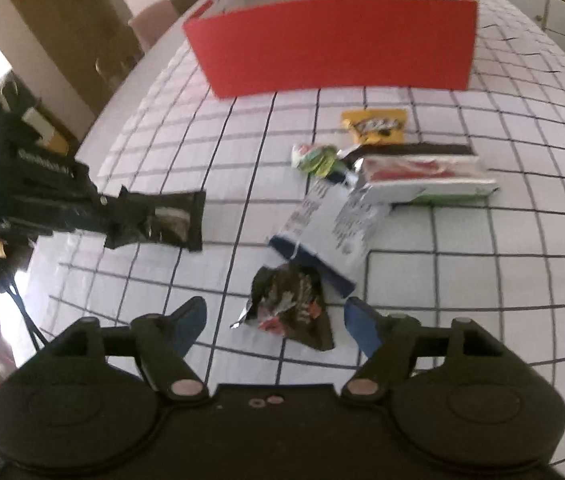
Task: Organize snacks
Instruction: 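Lift the black packet with the left tool while the right tool lifts the chocolate packet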
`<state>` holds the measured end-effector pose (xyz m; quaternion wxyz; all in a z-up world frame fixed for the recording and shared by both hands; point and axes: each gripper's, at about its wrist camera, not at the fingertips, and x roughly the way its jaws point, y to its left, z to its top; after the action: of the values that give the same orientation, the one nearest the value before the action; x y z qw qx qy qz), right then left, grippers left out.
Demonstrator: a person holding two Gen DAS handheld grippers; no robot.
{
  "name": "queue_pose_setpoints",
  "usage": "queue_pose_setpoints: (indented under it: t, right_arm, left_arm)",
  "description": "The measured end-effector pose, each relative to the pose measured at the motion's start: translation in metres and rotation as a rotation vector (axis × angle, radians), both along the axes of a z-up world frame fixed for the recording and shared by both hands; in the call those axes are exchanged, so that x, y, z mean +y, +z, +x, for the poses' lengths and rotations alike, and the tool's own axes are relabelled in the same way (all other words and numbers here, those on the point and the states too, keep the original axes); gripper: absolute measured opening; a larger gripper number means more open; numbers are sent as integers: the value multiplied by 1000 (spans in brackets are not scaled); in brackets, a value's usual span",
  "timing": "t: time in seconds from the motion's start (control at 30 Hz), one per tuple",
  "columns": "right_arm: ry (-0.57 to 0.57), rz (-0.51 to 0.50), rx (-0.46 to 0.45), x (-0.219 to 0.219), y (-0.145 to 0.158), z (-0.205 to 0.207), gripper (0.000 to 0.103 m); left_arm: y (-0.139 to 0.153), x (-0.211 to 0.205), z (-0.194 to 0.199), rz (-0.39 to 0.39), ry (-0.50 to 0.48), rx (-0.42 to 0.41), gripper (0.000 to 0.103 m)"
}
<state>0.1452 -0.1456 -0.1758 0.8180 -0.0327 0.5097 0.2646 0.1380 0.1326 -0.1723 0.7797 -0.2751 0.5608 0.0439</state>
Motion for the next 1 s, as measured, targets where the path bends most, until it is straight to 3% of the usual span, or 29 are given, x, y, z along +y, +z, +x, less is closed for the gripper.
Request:
queue_pose_setpoints:
  t: [0.23,0.37,0.4,0.53,0.67,0.73,0.83,0.9,1.0]
  right_arm:
    - [-19,-46,3,13,-9,3,59]
    - [-30,-62,-18,15,-8,4,42]
    - [-27,-59,-18,14,-7,4,33]
    - [-17,-43,-26,14,-6,4,31]
    - [-26,-17,-25,9,-4,4,27]
    - [-33,-8,-25,6,-2,4,26]
    - [-41,10,-22,0,0,3,26]
    - [-40,19,-21,-3,1,2,26]
    - [-33,35,-15,-6,4,-1,26]
  left_arm:
    - [0,2,-4,-16,-3,-3,20]
    - [-1,5,-5,-26,-11,0,20]
    - [-1,6,-5,-24,-16,-1,20]
    - [1,7,-7,5,-41,-13,20]
    - [8,7,-9,85,-103,-36,21]
    - [13,4,-9,127,-158,-60,25]
    - [20,-5,-8,196,-247,-104,39]
    - [25,-13,-7,235,-310,-144,60]
    - [27,-29,-3,303,-438,-189,62]
